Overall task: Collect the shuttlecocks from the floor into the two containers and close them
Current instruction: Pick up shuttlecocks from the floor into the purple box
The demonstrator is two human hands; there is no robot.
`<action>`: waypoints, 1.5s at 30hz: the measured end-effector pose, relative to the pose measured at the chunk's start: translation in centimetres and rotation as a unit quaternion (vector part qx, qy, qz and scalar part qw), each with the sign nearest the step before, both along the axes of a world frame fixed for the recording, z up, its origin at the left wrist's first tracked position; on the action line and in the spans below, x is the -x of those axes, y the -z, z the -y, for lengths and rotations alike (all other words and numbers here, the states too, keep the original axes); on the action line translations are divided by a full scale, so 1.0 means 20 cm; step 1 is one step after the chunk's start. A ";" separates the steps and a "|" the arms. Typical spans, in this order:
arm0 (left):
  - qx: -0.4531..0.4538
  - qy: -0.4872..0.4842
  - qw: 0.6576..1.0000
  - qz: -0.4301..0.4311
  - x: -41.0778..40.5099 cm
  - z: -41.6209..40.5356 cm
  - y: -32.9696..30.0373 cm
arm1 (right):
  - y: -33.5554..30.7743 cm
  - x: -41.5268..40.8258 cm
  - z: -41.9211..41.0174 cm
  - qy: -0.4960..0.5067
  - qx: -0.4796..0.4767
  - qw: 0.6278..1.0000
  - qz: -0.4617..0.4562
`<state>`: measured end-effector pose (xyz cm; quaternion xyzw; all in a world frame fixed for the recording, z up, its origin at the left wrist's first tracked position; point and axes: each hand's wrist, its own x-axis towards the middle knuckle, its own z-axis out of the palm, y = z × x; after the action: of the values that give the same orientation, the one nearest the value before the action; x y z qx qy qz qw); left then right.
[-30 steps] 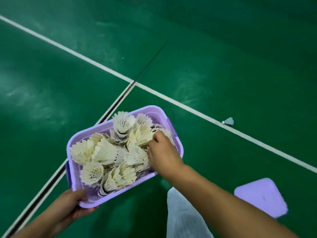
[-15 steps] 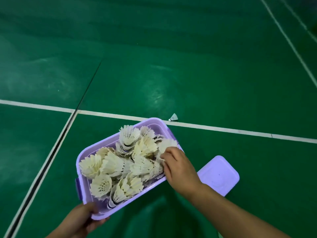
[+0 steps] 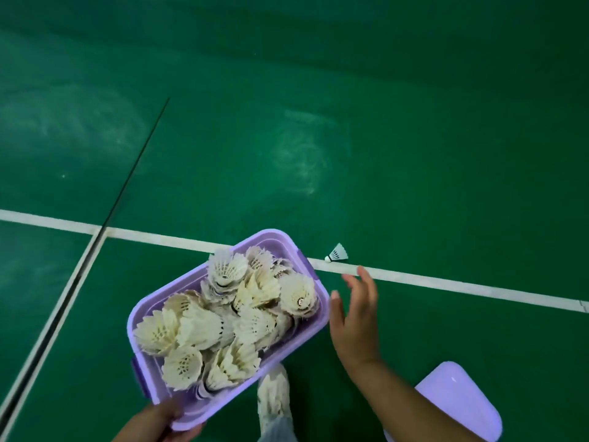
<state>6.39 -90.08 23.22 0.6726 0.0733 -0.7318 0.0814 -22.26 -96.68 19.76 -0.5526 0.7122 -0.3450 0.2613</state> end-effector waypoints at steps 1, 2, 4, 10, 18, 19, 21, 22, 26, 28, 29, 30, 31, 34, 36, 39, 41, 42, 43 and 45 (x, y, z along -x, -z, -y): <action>0.045 -0.039 0.998 -0.001 0.00 0.10 0.10 | 0.13 0.08 0.14 0.052 -0.050 0.997 -0.005; 0.076 -0.081 0.993 0.034 0.01 0.20 0.18 | 0.27 0.16 0.26 0.077 -0.122 0.989 -0.026; 0.071 -0.123 0.989 0.050 0.05 0.38 0.30 | 0.49 0.31 0.44 0.069 -0.275 0.954 -0.099; 0.038 -0.151 0.985 0.075 0.15 0.71 0.79 | 1.15 0.56 1.00 -0.125 -0.438 0.871 -0.185; 0.023 -0.159 0.983 0.088 0.17 0.72 1.25 | 1.80 0.56 1.30 -0.100 -0.475 0.863 -0.140; 0.025 -0.156 0.983 0.089 0.16 0.70 1.27 | 1.84 0.56 1.27 -0.090 -0.481 0.862 -0.129; 0.028 -0.136 0.986 0.097 0.14 0.68 1.28 | 1.87 0.55 1.23 -0.062 -0.487 0.865 -0.107; 0.028 -0.128 0.987 0.097 0.14 0.67 1.27 | 1.85 0.54 1.21 -0.043 -0.480 0.872 -0.085; 0.037 -0.089 0.990 0.099 0.18 0.72 1.18 | 1.63 0.48 1.14 0.069 -0.401 0.913 0.027; 0.042 -0.071 0.992 0.097 0.21 0.76 1.08 | 1.33 0.47 1.11 0.110 -0.297 0.947 0.051; 0.046 -0.063 0.992 0.101 0.23 0.79 1.03 | 1.16 0.46 1.08 0.108 -0.236 0.964 0.052; 0.053 -0.055 0.992 0.101 0.25 0.81 0.98 | 0.98 0.46 1.05 0.091 -0.178 0.978 0.054; 0.061 -0.045 0.992 0.104 0.28 0.85 0.93 | 0.79 0.44 1.00 0.063 -0.135 0.987 0.059; 0.093 -0.001 0.989 0.112 0.36 0.95 0.78 | 0.34 0.34 0.81 -0.066 -0.071 0.993 0.071; 0.114 0.030 0.986 0.116 0.44 1.01 0.67 | 0.13 0.32 0.69 -0.119 -0.082 0.988 0.062; 0.143 0.078 0.983 0.086 0.58 1.07 0.48 | -0.07 0.35 0.51 -0.097 -0.087 0.991 0.030; 0.155 0.113 0.979 0.067 0.65 1.07 0.37 | -0.11 0.38 0.41 -0.044 -0.086 0.995 0.012; 0.157 0.133 0.977 0.059 0.70 1.06 0.32 | -0.14 0.40 0.36 -0.018 -0.084 0.996 -0.001; 0.156 0.148 0.975 0.053 0.75 1.05 0.29 | -0.16 0.42 0.31 0.003 -0.092 0.996 -0.007; 0.153 0.175 0.971 0.045 0.81 1.01 0.25 | -0.17 0.43 0.25 0.021 -0.123 0.992 0.008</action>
<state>-9.87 -110.25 18.28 0.6867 -0.1625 -0.7062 0.0573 -30.86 -101.63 23.11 -0.4987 0.7583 -0.2646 0.3258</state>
